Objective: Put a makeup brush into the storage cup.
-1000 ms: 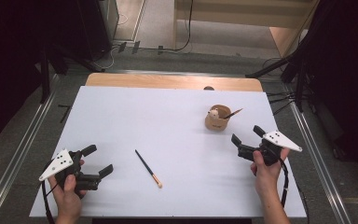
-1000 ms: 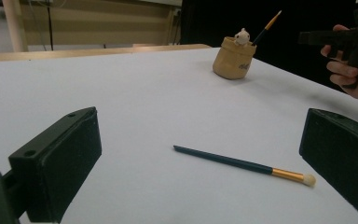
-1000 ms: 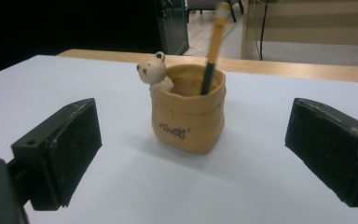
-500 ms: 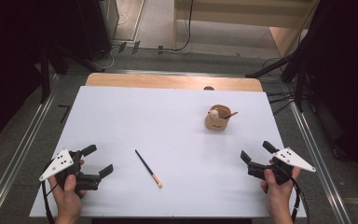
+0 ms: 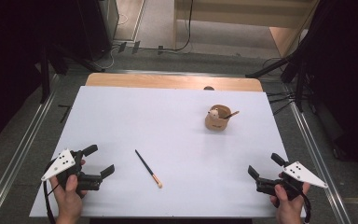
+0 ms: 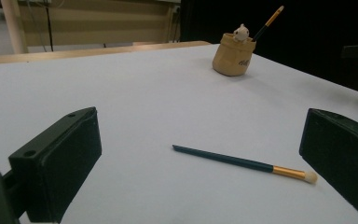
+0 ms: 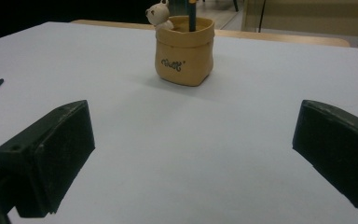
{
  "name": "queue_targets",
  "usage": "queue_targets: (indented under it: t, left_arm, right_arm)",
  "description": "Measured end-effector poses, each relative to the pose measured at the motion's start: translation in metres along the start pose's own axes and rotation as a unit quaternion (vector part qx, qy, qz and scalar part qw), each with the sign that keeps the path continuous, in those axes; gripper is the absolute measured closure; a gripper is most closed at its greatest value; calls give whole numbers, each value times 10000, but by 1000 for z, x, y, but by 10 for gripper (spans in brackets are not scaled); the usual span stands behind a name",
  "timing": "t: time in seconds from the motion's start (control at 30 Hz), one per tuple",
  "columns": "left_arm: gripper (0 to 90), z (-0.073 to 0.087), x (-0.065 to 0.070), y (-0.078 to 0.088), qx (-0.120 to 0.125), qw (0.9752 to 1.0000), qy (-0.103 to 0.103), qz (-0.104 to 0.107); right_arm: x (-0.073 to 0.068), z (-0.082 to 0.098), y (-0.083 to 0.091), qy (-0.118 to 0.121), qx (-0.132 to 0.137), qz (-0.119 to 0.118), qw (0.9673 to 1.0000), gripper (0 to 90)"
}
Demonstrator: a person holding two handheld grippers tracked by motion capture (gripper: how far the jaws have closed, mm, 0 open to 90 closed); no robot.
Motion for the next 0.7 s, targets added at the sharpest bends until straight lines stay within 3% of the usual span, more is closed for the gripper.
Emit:
queue_targets:
  t: [0.37,0.7]
  left_arm:
    - [0,-2,4,-2,-22,10000,-13,-11]
    - [0,-6,23,-17,-93,9999,-106,99]
  right_arm:
    - [4,-4,5,-19,160,92,9998,0]
    - [1,-5,3,-32,167,54,9998,0]
Point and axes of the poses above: each handheld gripper's, and its own axes: y roughly backward along the jaws, z roughly out of its underside, x roughly to its right, the point moved 5 cm from there along -y, roughly forward along the jaws, and after that the axes turned 11 degrees about x, right-handed, at the moved point
